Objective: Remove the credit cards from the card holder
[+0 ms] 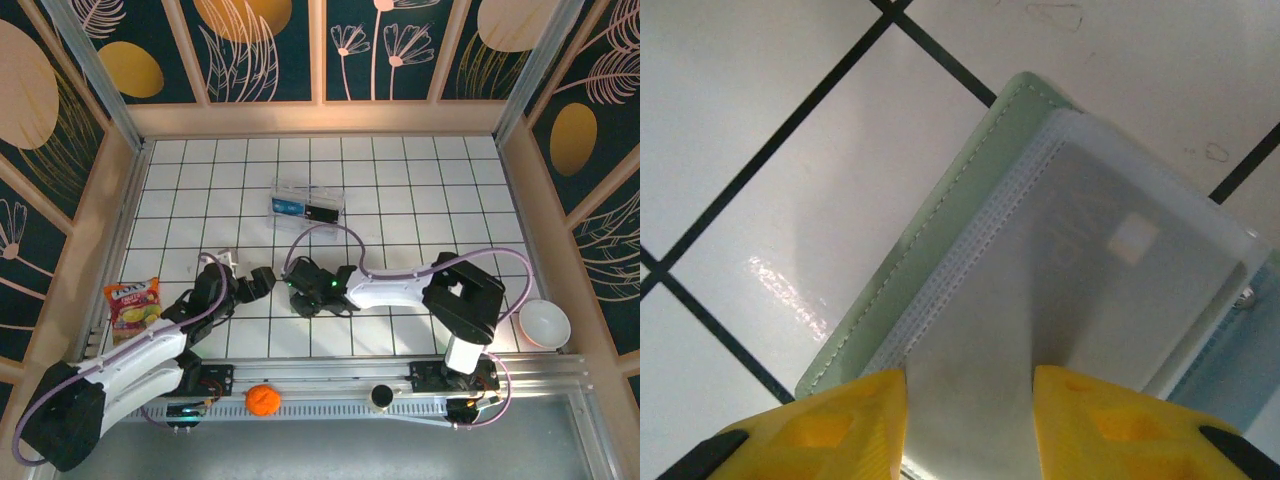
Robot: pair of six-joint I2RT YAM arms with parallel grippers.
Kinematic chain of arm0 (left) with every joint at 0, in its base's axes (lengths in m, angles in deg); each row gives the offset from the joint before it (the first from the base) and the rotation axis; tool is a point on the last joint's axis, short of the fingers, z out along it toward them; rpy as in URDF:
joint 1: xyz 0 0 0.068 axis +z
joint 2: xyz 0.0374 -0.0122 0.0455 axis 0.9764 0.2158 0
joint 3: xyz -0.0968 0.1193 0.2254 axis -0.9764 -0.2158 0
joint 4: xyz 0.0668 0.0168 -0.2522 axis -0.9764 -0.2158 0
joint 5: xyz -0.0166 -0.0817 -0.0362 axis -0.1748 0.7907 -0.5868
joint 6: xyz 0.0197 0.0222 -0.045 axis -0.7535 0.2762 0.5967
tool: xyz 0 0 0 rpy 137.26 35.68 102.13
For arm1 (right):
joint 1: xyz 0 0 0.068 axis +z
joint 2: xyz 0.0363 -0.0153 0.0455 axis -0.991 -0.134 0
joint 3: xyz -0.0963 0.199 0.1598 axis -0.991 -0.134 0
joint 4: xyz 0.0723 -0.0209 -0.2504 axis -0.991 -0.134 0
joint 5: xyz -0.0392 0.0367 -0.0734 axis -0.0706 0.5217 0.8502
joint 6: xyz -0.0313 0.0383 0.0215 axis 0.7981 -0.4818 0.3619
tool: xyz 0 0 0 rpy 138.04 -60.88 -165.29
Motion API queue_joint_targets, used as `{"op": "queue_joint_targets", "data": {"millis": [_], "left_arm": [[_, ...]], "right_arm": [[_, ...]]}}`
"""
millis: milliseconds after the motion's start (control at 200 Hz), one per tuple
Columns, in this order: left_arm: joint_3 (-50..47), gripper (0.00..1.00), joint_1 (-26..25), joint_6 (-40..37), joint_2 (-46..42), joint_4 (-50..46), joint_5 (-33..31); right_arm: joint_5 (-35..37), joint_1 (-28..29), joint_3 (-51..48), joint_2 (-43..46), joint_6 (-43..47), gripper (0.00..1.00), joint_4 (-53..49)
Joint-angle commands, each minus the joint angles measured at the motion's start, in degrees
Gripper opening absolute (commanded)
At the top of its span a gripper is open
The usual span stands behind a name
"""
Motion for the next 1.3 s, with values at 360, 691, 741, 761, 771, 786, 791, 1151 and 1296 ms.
{"op": "queue_joint_targets", "data": {"millis": [360,691,741,761,771,786,791,1151,1296], "left_arm": [[-0.5,0.83,0.4,0.2,-0.8,2.6,5.3],[1.2,0.62,-3.3,0.8,6.1,9.0,9.6],[2.4,0.57,-4.8,0.5,8.0,9.3,8.9],[2.9,0.55,-5.4,0.3,8.8,9.6,8.8],[3.2,0.54,-5.7,0.2,9.3,9.7,8.7],[3.5,0.52,-6.1,0.1,9.9,9.9,8.7],[3.6,0.51,-6.2,0.1,10.2,10.0,8.7],[8.8,0.06,-9.9,0.1,23.4,17.1,10.9],[9.7,0.0,-10.8,0.7,27.9,15.6,11.1]], "right_arm": [[8.3,2.1,1.9,-3.6,-2.9,0.0,-0.9],[-3.0,-2.3,-10.0,9.7,-6.2,0.0,17.5],[-4.2,-2.9,-11.4,11.0,-6.9,0.0,18.8],[-4.6,-3.2,-11.9,11.5,-7.2,0.0,19.1],[-4.9,-3.3,-12.1,11.7,-7.3,0.0,19.2],[-5.0,-3.4,-12.4,12.0,-7.5,0.0,19.5],[-5.1,-3.5,-12.5,12.1,-7.5,0.0,19.5],[-5.7,-4.3,-16.5,14.5,-11.7,0.0,21.3],[-4.4,-4.3,-16.8,14.4,-12.8,0.0,20.8]]}}
